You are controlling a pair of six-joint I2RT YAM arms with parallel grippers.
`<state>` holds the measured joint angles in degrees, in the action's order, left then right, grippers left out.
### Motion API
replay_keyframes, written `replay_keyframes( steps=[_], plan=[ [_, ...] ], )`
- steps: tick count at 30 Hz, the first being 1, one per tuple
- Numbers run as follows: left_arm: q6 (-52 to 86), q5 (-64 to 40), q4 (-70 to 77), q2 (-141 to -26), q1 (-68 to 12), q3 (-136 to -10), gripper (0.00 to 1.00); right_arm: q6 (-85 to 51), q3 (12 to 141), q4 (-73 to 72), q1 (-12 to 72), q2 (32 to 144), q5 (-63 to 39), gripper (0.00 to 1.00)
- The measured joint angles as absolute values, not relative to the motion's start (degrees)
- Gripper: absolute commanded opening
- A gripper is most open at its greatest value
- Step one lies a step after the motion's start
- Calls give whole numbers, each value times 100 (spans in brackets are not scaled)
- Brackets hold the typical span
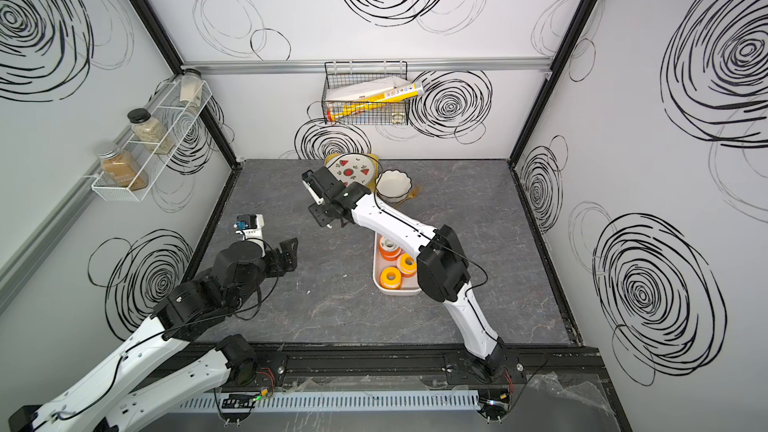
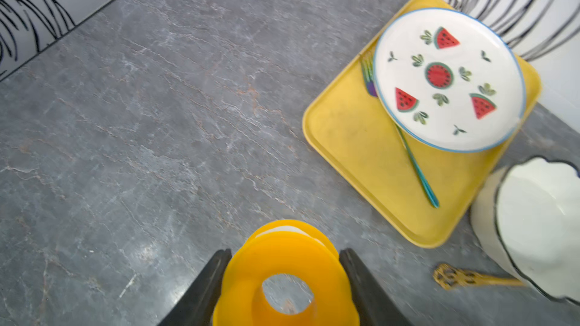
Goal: Put the sealing tape into the storage box
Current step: Place the sealing tape in the storage box.
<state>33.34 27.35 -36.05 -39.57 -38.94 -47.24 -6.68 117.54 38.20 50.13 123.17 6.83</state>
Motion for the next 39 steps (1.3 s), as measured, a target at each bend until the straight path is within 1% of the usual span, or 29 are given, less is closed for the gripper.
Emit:
replay_keyframes(
  steps=[8,14,19,23,28,33,39],
  plan=[
    [3332,2707,-3601,-3959,-3894,-4724,92,-690,10372,3778,4331,11052,805,47],
    [3330,2698,-3597,-3999,-3892,-4724,92,-694,9122,3465,4202,10001,1013,47],
    [3321,2676,-3594,-4023,-3859,-4724,92,-753,8149,3175,4160,9406,1070,47],
    [3304,2637,-3592,-4025,-3841,-4724,92,-860,7321,2853,4141,9188,1046,47],
    [3288,2571,-3590,-4069,-3806,-4724,92,-985,6663,2523,4136,9177,987,46],
    [3275,2547,-3590,-4123,-3806,-4722,92,-1000,6342,2073,4086,9177,934,46],
    [3262,2512,-3590,-4180,-3806,-4716,92,-1011,6305,1793,3940,9188,888,46]
  ],
)
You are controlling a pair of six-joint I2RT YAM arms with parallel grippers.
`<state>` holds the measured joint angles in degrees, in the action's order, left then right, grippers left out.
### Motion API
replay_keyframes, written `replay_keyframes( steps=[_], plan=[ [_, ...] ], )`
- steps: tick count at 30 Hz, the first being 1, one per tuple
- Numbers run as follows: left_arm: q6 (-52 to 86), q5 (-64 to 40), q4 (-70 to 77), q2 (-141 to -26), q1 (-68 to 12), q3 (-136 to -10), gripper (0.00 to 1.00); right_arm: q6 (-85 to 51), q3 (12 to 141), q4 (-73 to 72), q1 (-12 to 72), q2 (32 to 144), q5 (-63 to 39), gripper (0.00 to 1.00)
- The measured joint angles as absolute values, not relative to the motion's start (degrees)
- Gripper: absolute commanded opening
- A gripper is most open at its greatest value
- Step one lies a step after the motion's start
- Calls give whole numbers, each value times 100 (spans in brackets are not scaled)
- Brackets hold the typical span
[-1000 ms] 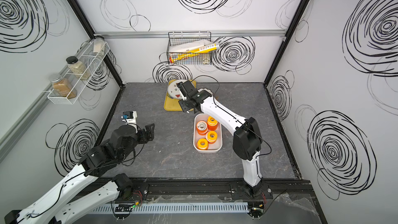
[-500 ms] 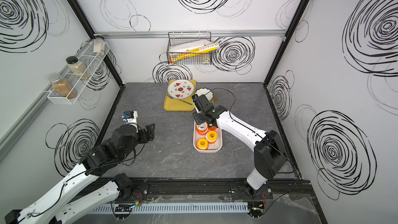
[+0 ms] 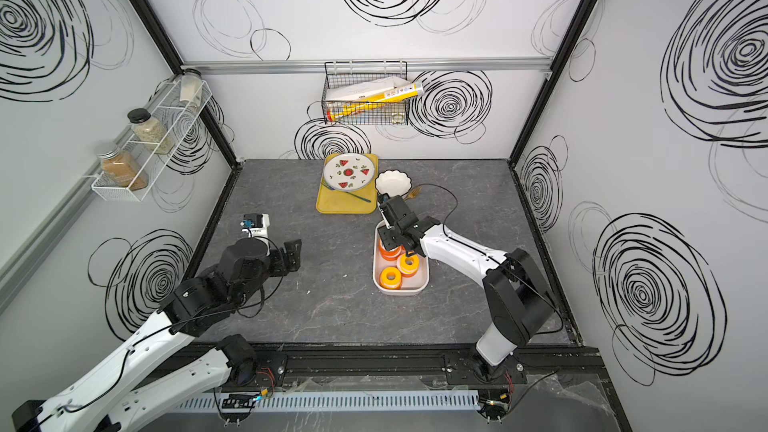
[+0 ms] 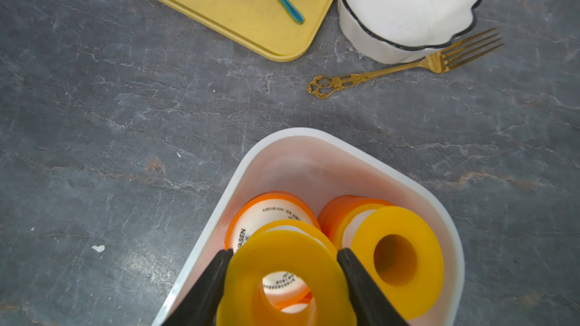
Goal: Put the sealing tape into the storage box
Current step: Place the sealing tape in the storage box.
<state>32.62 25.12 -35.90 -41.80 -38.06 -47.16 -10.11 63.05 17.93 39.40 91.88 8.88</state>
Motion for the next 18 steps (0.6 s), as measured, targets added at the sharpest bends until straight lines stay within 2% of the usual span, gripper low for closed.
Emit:
replay_keyframes(
  steps=[18],
  plan=[
    [3238,2469,-3588,-4187,-3806,-4713,92,-1011,6305,1708,3874,9553,659,51]
  ],
)
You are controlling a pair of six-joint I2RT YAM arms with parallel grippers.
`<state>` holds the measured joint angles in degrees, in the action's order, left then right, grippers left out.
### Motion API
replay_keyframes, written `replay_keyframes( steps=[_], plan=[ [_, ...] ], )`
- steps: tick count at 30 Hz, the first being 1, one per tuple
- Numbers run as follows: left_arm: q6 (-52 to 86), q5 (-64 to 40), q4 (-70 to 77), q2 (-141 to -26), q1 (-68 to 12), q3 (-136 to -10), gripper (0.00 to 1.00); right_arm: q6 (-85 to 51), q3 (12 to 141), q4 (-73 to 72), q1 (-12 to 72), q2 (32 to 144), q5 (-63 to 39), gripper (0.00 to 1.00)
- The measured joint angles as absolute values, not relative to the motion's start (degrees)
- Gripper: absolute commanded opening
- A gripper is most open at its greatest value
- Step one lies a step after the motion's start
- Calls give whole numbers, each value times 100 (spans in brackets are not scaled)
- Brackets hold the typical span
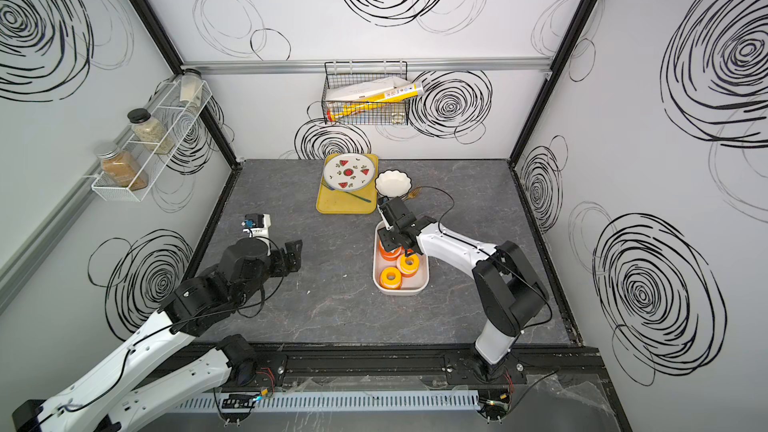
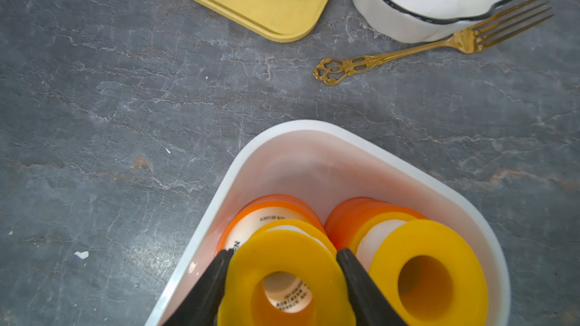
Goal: Put the sealing tape into the storage box
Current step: Place the sealing tape in the storage box.
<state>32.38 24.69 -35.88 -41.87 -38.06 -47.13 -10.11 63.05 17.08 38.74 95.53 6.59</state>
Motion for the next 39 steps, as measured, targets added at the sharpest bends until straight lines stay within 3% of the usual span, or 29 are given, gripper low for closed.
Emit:
replay_keyframes(
  steps=[11,29,39],
  plan=[
    [3238,2467,-3588,-4191,-3806,-4713,92,-1035,6305,1708,3870,9564,569,67],
    [3236,2467,-3588,-4191,-3806,-4713,92,-1055,6305,1708,3863,9509,510,67],
    [3238,2480,-3588,-4187,-3806,-4713,92,-1114,5841,1406,3863,7953,961,72]
  ],
)
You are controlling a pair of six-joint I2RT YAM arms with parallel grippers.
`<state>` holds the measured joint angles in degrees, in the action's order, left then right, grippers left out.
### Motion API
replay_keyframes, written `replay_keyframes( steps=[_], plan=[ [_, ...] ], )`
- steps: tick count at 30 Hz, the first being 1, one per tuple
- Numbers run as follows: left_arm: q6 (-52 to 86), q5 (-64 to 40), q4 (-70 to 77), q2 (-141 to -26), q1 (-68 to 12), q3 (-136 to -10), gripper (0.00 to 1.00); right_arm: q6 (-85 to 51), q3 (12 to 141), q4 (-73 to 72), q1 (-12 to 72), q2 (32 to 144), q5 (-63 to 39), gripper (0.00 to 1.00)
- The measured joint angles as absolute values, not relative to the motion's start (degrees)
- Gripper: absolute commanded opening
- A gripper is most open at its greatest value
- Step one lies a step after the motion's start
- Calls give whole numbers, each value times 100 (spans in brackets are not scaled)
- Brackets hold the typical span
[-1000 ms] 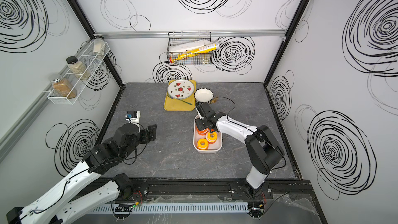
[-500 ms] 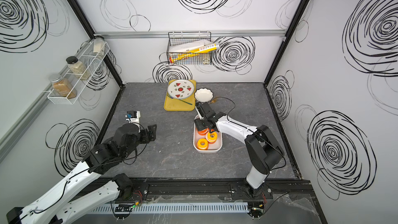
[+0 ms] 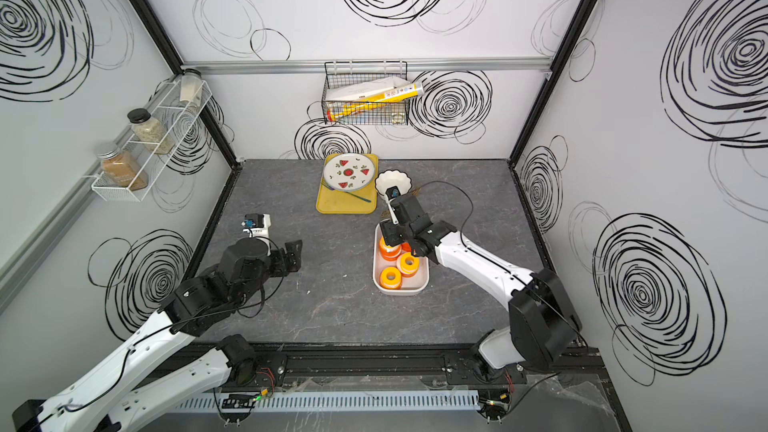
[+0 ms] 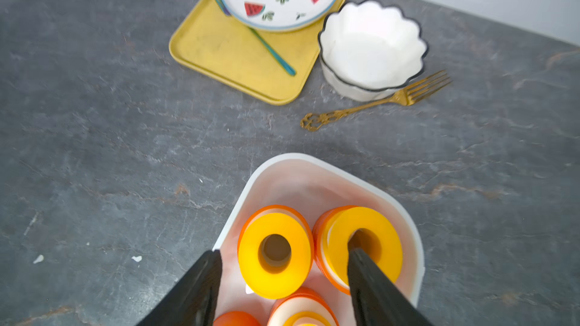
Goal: Put the sealing tape into the storage box
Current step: Place the sealing tape in the storage box, then reset both arms
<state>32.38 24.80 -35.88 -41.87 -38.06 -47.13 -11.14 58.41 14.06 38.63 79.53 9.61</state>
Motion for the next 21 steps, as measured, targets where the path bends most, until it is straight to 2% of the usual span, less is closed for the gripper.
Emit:
replay_keyframes(
  steps=[5,8,9,14,21],
  plan=[
    [3282,2622,-3581,-4169,-3787,-4713,94,-1164,5334,1026,3863,6818,1623,83],
    [3402,2722,-3522,-4185,-3732,-4735,97,-1245,4910,725,3859,6149,2220,98],
    [3444,2746,-3446,-4206,-3719,-4746,98,-1245,4696,563,3852,5894,2458,100],
    [3358,2884,-2309,-4407,-3710,-4563,99,-1194,3448,-307,3795,4895,3527,100],
    [2477,3273,-244,-5387,-3581,-3675,99,-1098,2532,-976,3229,4753,4405,100]
  ],
)
